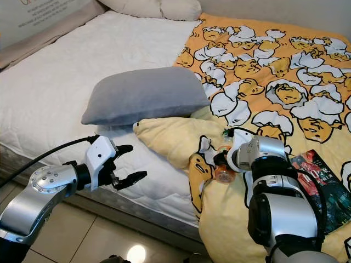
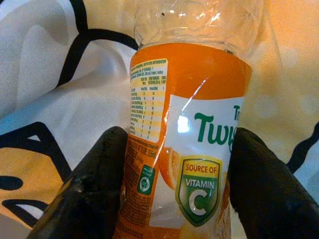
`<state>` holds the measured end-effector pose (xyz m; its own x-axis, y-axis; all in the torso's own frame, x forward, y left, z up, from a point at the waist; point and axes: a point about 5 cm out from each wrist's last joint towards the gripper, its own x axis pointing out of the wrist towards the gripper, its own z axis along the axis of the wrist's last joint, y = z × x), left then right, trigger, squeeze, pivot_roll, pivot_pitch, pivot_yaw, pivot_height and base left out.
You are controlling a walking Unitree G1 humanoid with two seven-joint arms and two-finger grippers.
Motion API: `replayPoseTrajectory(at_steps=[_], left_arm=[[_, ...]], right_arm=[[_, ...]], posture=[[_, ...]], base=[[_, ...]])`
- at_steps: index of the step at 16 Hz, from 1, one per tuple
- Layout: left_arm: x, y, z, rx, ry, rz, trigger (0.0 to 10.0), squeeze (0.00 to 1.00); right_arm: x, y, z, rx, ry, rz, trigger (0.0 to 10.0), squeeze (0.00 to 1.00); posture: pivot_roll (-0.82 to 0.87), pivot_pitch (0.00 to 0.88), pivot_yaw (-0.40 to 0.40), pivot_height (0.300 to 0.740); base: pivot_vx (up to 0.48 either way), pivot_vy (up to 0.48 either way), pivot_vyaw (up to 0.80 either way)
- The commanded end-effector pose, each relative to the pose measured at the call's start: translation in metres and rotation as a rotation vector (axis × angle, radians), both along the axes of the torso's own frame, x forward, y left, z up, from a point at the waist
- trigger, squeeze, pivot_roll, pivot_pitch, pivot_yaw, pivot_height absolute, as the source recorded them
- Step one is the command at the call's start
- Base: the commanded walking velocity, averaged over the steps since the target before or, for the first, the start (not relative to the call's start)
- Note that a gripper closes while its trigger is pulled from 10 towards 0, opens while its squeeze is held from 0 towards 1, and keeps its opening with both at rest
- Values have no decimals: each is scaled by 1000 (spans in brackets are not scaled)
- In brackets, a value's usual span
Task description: Clean up the room
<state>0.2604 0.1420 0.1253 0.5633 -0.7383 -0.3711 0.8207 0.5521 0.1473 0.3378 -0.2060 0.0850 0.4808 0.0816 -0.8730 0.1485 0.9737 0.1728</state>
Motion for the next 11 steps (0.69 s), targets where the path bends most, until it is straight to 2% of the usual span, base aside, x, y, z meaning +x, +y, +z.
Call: replayPoseTrajectory(at_steps=[1,6,7,8,9,10,11], left_arm=[[-2,-2,1,4,10,-24,10000,0],[-5,1,-1,9,20,-31,10000,0],[-5,1,-1,10,21,-31,10000,0],[-5,2,-1,11,21,-31,10000,0],[-6,2,-1,12,22,-30,10000,0],[-6,3,-1,14,23,-29,10000,0],[-7,3,-2,16,24,-29,10000,0]], right_arm=[[-2,-4,1,15,-9,-10,0,0],[-3,-13,15,32,-52,-23,0,0],[-3,-14,19,31,-73,-19,902,0],[-2,-16,25,25,-146,3,4392,0],[-3,-15,31,9,-208,47,10000,0],[-5,-15,33,4,-221,75,10000,0],[-7,-16,35,-33,-299,121,10000,0]], posture=[[-77,66,11,740],[-82,55,8,740],[-81,54,8,740],[-81,52,7,740],[-83,50,8,740],[-84,50,8,740],[-83,49,8,740]], base=[[0,0,0],[0,0,0],[0,0,0],[0,0,0],[0,0,0],[0,0,0],[0,0,0]])
